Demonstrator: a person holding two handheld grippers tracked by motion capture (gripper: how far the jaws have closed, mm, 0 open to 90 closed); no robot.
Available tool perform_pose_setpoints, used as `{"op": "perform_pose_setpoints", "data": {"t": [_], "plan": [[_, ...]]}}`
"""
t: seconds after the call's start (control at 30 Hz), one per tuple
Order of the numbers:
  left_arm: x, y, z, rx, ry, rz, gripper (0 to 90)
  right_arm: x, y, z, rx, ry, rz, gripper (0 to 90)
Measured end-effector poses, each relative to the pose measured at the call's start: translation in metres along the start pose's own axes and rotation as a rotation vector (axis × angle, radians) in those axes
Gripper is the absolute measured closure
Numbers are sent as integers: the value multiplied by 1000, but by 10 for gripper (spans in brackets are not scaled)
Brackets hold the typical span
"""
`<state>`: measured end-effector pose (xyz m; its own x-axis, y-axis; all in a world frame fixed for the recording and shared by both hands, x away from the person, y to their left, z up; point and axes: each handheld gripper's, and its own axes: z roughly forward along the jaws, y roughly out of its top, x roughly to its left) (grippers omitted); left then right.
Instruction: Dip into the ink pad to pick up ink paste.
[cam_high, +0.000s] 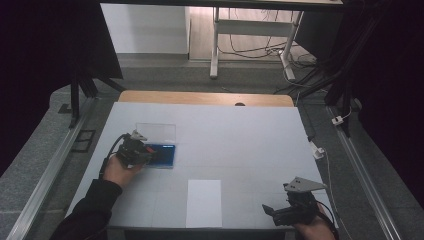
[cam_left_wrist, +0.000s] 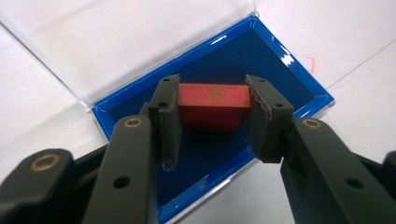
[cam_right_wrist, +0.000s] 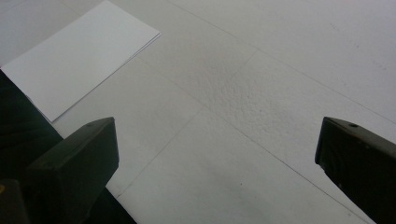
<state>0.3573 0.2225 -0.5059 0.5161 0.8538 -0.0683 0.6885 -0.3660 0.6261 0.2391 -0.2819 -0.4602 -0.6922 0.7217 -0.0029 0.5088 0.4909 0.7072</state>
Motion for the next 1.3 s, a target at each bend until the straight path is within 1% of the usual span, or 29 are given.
{"op": "perform_pose_setpoints", "data": {"t": [0.07,0.13,0.23,0.33,0.4,0.43,0.53,0.6,0.67,0.83,0.97,1.1,1.2,1.3], "plan": [[4,-1,0,-5,-23,-20,588,0,0,0,0,1,0,1],[3,0,0,-4,-21,-18,588,0,0,0,0,0,0,1],[-4,1,0,8,21,17,588,0,0,0,2,0,0,1],[-13,3,1,21,80,60,588,0,0,1,4,1,2,1],[-15,3,1,22,91,68,588,0,1,1,6,1,2,1],[-13,3,1,20,82,58,588,0,1,1,7,1,1,1],[-3,0,0,1,20,8,588,0,1,1,5,1,1,1],[0,-1,0,-6,-3,-13,588,0,1,1,5,1,0,1],[1,-1,0,-9,-7,-22,588,0,0,1,6,1,1,1],[2,-1,0,-10,-12,-23,586,0,1,1,3,1,0,1],[-1,1,-1,7,5,-1,584,0,1,1,4,-1,4,1],[-5,3,-1,12,32,26,582,-1,1,0,3,1,5,1],[-6,3,-1,13,39,39,581,0,1,1,4,0,4,1],[-5,4,-3,14,33,35,581,0,0,1,3,1,4,1]]}}
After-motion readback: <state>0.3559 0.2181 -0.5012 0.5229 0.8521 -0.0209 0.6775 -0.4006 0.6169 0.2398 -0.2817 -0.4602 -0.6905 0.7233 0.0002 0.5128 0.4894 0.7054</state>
